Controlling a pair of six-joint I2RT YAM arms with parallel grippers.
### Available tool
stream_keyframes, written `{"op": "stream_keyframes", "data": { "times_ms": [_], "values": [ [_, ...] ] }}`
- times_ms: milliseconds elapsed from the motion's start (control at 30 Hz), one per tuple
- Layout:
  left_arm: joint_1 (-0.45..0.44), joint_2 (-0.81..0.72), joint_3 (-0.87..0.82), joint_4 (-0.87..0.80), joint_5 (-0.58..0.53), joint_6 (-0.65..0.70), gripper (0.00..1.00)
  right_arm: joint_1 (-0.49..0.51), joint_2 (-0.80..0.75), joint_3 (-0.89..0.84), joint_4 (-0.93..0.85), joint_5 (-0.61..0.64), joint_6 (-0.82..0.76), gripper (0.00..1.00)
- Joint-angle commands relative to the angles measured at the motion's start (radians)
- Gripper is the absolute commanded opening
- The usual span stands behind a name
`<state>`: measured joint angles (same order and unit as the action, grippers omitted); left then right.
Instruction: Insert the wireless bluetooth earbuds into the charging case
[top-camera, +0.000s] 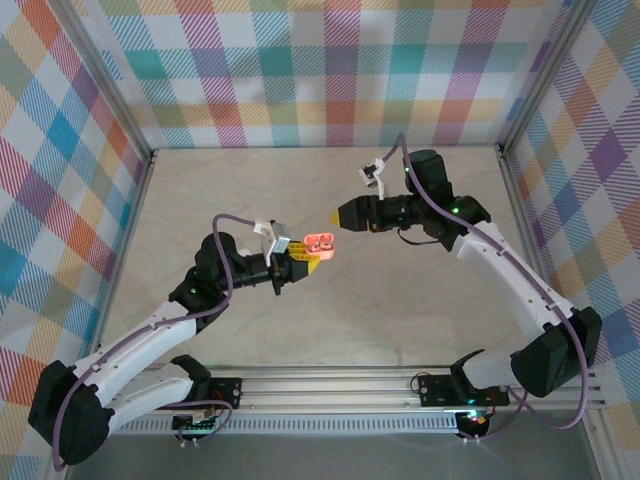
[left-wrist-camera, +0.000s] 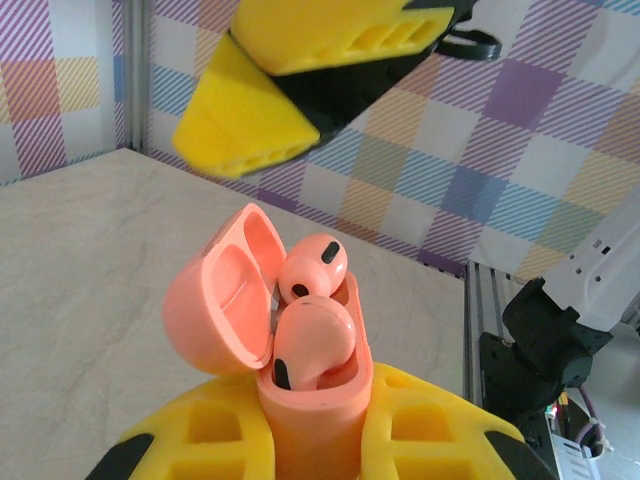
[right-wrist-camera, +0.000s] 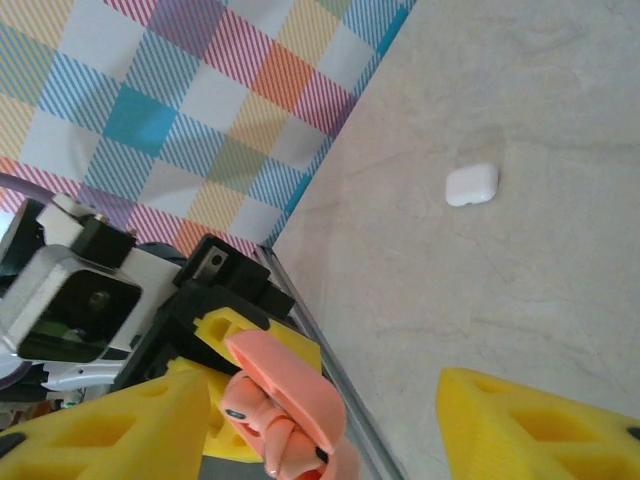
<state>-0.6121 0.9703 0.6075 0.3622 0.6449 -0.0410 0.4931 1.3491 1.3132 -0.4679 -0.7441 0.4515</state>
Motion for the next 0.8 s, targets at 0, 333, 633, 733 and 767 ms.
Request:
{"op": "stream_keyframes", "data": {
  "times_ms": [0,333,633,733,767],
  "values": [
    [0.006,0.008,0.04,0.073,0.036,-0.021,0.0,0.006,-0.006,-0.018,0.068,-0.044,0.037,0.66],
    [0.006,0.035,0.073,0.069,0.055,-0.026,0.0,0.034,0.075,0.019,0.08,-0.192,0.007,0.65],
    [0.006,0.069,0.084,0.073,0.06,-0.028,0.0,0.048,0.056,0.023,0.126,-0.271,-0.017,0.62],
    [0.006,0.076,0.083,0.073,0.058,-0.028,0.0,0.048,0.043,0.021,0.143,-0.283,-0.019,0.62],
    [0.006,0.08,0.081,0.075,0.058,-0.028,0.0,0.049,0.041,0.022,0.144,-0.285,-0.02,0.62]
  ]
}}
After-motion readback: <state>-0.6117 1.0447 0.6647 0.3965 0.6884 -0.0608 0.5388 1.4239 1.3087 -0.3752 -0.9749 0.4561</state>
